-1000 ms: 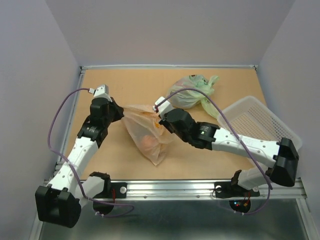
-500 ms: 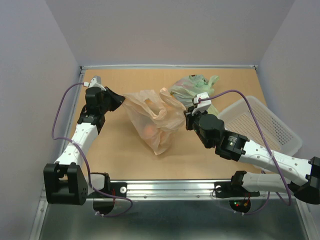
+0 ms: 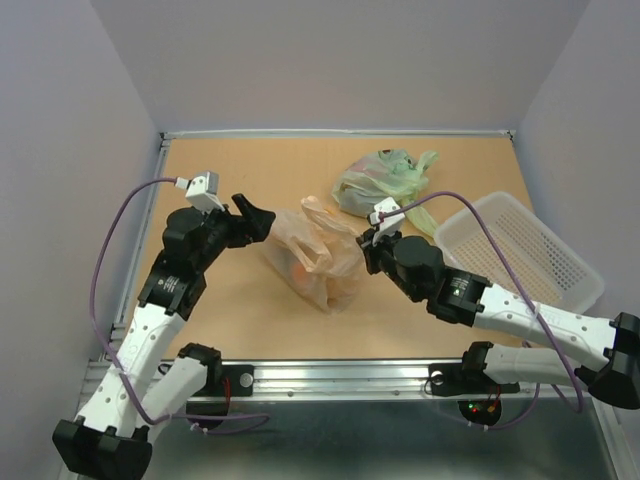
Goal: Untie the knot of the plastic bag and take out the fruit
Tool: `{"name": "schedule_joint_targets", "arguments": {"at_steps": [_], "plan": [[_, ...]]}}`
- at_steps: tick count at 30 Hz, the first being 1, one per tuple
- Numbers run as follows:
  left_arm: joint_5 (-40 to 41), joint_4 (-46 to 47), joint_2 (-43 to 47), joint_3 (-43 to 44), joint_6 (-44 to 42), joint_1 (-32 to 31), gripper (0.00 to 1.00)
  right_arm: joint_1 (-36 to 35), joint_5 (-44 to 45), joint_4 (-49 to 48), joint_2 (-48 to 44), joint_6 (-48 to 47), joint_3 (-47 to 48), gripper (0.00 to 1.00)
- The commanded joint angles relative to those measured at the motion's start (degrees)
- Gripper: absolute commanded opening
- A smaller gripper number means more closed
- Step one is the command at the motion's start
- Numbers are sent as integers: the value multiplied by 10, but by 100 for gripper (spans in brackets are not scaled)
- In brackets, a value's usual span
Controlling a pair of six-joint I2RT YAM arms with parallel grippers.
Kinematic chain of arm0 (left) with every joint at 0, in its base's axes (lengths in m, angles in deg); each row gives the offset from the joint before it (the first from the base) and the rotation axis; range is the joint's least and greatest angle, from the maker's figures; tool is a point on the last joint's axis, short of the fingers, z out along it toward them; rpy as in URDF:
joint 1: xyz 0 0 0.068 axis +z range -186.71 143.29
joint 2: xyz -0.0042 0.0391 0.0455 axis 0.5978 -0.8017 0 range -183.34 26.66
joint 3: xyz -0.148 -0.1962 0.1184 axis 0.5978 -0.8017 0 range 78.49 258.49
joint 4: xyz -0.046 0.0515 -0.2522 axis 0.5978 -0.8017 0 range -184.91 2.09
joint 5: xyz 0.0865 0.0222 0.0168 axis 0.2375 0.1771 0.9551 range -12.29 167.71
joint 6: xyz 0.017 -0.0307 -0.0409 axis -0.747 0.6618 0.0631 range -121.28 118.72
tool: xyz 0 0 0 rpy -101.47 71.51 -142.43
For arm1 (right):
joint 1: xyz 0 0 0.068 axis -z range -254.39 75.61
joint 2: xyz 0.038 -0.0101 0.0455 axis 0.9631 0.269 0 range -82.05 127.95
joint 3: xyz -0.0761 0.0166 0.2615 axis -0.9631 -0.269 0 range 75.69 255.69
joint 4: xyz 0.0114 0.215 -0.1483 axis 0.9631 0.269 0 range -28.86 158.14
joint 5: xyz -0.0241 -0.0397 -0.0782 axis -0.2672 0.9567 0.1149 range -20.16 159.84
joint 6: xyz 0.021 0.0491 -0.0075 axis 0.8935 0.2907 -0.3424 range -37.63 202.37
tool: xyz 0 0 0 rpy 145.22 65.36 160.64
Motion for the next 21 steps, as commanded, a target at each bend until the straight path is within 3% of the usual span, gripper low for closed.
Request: {"name": "schedule_joint_targets", "arguments": {"at_steps": [1, 9, 21], "plan": [[85, -57, -16, 43, -32, -66, 93, 1, -27, -35, -16, -35, -7, 0], [222, -101, -126, 140, -30, -211, 93, 2, -43, -36, 11, -52, 6, 1], [327, -111, -254, 172, -28, -252, 93, 1, -47, -36, 7, -50, 6, 0]]}}
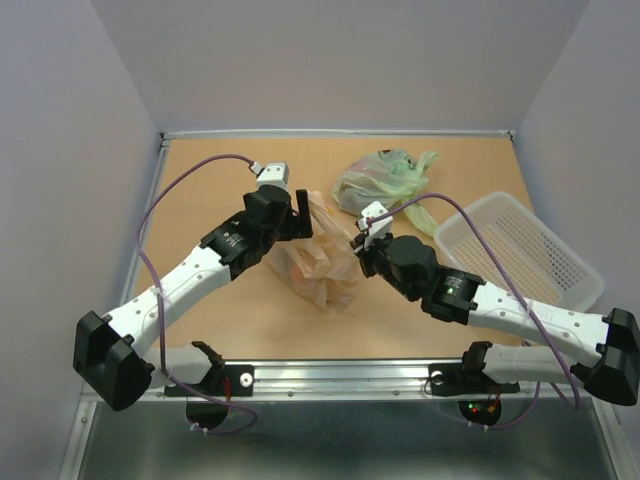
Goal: Untie the knot of the plastic bag and take out the fruit
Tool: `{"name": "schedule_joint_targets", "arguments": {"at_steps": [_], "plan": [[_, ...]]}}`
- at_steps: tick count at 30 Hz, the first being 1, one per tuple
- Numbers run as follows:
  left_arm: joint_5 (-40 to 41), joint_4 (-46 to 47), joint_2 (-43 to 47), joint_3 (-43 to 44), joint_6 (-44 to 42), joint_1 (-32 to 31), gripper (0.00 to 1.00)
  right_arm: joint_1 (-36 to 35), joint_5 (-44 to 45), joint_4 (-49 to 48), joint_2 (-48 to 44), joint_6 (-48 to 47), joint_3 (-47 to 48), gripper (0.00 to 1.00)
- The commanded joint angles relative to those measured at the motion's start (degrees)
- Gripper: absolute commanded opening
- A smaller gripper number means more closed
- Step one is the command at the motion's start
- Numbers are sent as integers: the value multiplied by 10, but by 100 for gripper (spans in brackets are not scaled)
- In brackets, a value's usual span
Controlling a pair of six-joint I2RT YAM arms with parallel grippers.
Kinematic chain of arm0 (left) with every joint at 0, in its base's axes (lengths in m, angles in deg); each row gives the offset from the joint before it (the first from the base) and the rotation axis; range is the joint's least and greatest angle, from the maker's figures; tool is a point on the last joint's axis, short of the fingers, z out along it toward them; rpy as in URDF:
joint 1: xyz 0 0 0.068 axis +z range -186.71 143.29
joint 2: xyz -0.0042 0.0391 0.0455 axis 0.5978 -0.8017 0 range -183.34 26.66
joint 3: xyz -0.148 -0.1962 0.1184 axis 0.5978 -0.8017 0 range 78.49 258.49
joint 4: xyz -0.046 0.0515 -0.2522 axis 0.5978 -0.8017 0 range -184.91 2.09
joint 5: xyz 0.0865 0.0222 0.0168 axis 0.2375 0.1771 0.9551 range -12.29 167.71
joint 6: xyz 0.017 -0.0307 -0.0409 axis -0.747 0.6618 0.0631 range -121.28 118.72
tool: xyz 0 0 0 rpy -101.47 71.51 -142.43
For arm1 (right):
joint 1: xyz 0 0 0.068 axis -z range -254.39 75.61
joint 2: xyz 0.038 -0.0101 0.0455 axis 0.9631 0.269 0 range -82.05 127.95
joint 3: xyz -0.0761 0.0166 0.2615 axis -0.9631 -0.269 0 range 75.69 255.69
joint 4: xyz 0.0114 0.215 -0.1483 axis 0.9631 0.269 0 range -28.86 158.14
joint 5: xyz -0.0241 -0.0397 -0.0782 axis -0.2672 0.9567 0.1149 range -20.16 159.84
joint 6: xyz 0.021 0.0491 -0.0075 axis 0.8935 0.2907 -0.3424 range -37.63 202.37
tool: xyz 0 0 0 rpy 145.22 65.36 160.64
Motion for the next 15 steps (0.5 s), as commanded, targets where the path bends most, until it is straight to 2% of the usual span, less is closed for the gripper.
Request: {"name": "schedule_joint_targets", "arguments": {"at_steps": [1, 3, 5, 8, 9, 10, 11, 15], "plan": [[44, -5, -26, 25, -5, -7, 93, 1, 0, -30, -15, -5, 5, 1], [43, -5, -37, 24, -4, -11, 93, 2, 8, -30, -19, -6, 2, 1], [52, -9, -43, 20, 1, -11, 87, 1, 17, -30, -26, -6, -2, 1], [82, -14, -42, 15, 1, -10, 54, 1, 38, -30, -37, -7, -14, 1], [102, -16, -40, 14, 0, -9, 39, 2, 44, -30, -45, -5, -18, 1], [113, -16, -38, 16, -5, -7, 13, 1, 70, -30, -48, -3, -20, 1], [121, -17, -38, 19, -11, -2, 2, 2, 87, -30, -53, -2, -26, 1], [110, -20, -39, 66, -56, 61, 0, 2, 189, -32, -61, -9, -33, 1]]}}
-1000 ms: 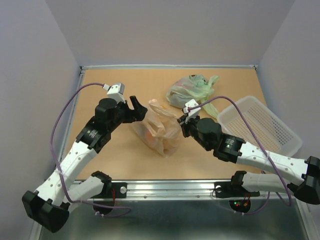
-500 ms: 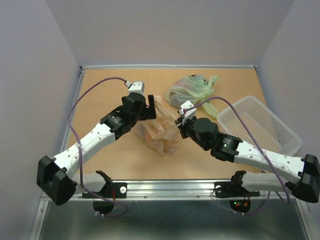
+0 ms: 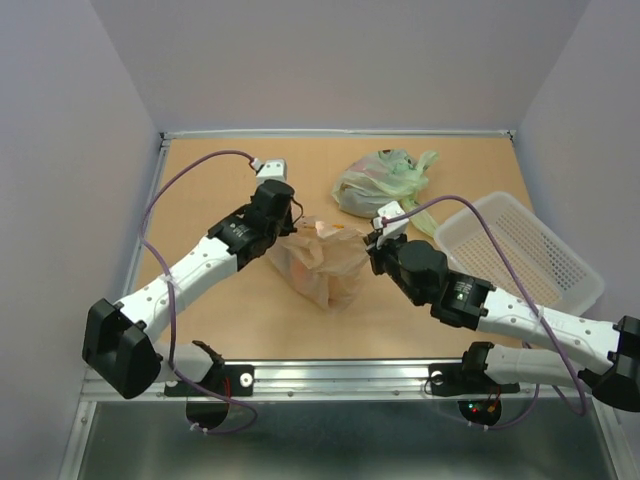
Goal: Untie the knot of the plastic bag and take out the fruit
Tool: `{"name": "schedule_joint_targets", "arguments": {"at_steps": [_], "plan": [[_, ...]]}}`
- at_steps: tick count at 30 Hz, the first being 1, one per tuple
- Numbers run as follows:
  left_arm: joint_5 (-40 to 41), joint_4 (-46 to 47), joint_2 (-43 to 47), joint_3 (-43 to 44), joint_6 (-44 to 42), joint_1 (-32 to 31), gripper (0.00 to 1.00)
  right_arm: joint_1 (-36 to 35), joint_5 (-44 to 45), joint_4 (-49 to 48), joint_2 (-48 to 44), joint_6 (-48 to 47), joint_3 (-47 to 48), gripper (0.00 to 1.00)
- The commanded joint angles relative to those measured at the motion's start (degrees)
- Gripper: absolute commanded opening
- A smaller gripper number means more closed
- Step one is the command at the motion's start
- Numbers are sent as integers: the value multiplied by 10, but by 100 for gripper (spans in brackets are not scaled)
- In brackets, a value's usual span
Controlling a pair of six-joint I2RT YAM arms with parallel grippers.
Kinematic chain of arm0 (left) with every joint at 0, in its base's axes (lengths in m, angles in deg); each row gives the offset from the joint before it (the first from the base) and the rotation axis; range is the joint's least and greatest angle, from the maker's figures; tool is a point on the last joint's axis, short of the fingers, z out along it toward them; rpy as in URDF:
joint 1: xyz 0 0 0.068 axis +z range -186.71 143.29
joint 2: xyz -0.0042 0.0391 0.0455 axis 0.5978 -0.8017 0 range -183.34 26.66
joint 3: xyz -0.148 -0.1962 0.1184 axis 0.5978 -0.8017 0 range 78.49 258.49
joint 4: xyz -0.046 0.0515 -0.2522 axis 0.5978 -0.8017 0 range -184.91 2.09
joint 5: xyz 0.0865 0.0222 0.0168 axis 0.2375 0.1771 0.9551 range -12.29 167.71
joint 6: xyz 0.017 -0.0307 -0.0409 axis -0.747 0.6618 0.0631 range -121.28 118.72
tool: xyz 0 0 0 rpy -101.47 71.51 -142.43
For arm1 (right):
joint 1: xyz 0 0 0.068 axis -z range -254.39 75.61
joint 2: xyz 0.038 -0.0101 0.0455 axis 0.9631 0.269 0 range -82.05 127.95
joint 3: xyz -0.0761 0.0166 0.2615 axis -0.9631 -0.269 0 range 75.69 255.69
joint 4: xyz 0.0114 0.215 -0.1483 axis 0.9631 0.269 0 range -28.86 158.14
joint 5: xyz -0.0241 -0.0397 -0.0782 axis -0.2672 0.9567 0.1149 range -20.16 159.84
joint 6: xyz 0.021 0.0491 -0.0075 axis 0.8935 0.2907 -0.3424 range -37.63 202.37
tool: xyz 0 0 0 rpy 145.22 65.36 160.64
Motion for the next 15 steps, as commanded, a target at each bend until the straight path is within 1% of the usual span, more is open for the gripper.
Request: {"name": "schedule_joint_targets", "arguments": {"at_steps": [1, 2, 4, 6, 9, 10, 12, 15], "plan": [[47, -5, 14, 66, -55, 77, 0, 3, 125, -30, -19, -13, -11, 1], [38, -3, 15, 78, -62, 113, 0, 4, 156, -33, -16, -17, -10, 1], [12, 3, 14, 114, -75, 159, 0, 14, 186, -46, -6, -23, -8, 1], [-11, -1, 9, 153, -84, 174, 0, 34, 189, -54, 2, -14, 0, 1], [-49, -5, 7, 175, -87, 179, 0, 64, 169, -55, 24, 1, 16, 1], [-91, -2, 14, 171, -84, 179, 0, 86, 161, -54, 34, 21, 22, 1], [-148, 16, 28, 152, -64, 179, 0, 113, 140, -54, 60, 37, 36, 1], [-190, 42, 74, 70, -35, 178, 0, 126, 84, -53, 89, 58, 37, 1]]}}
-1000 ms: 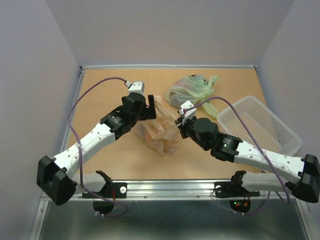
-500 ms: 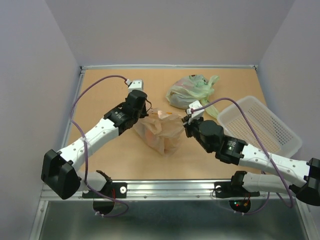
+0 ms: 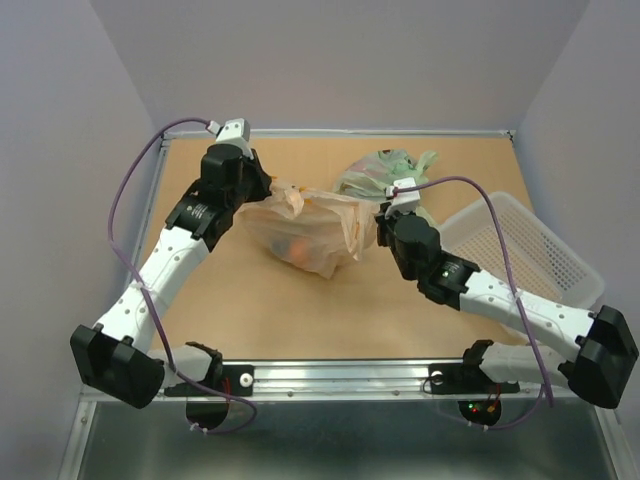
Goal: Untie the knot of the plastic bag and take out the fruit
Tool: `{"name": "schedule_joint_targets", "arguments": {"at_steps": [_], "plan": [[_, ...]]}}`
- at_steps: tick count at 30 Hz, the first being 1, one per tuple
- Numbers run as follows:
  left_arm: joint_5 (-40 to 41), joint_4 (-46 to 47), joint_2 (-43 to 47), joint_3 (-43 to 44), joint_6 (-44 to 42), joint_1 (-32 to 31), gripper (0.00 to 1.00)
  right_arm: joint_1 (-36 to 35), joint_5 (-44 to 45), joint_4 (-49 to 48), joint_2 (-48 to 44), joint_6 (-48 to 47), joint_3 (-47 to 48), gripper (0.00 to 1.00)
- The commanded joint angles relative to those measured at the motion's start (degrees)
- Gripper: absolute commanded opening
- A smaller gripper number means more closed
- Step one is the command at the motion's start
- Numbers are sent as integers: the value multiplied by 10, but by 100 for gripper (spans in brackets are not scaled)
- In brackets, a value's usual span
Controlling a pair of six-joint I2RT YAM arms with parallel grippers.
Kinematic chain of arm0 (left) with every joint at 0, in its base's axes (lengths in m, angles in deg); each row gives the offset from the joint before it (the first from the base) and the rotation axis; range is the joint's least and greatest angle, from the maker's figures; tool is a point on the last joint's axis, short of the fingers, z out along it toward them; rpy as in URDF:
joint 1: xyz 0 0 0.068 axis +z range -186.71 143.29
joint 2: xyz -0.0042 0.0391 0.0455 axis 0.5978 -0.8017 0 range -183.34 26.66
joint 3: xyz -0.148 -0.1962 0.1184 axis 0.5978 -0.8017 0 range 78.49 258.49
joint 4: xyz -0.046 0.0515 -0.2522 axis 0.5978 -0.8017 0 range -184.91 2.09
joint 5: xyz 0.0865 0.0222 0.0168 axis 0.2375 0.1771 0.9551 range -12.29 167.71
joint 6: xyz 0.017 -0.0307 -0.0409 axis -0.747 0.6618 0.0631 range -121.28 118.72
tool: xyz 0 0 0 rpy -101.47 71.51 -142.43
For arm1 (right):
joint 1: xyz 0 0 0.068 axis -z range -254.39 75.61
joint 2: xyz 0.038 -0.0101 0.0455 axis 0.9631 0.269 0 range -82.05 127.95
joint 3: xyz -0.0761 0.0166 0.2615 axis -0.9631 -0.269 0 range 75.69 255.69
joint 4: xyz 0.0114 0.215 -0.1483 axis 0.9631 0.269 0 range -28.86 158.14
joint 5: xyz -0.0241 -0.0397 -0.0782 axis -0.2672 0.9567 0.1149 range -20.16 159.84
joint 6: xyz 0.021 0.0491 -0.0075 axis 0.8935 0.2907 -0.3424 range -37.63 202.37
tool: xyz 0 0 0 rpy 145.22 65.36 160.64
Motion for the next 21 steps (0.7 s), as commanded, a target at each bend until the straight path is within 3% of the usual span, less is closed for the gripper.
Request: {"name": "schedule_joint_targets", "arguments": {"at_steps": [1, 3, 4, 6, 9, 12, 17, 21], "plan": [[-29, 44, 68, -78, 12, 21, 0, 28, -5, 17, 27, 31, 25, 4], [-44, 55, 82, -112, 30, 22, 0, 28, -40, 31, 32, 49, 20, 17], [-71, 57, 96, -142, 37, 21, 0, 28, -59, 36, 26, 66, 17, 38], [-109, 73, 114, -173, 59, 20, 0, 28, -135, 40, 8, 72, 6, 65], [-139, 88, 162, -219, 89, 18, 0, 29, -208, 46, -53, 97, 11, 81], [-143, 84, 186, -243, 94, 16, 0, 28, -270, 62, -80, 93, 47, 88], [-136, 64, 214, -229, 112, 16, 0, 22, -340, 173, -16, 93, 199, 91], [-127, 60, 208, -188, 133, 15, 0, 3, -322, 182, 16, 160, 238, 91]]}}
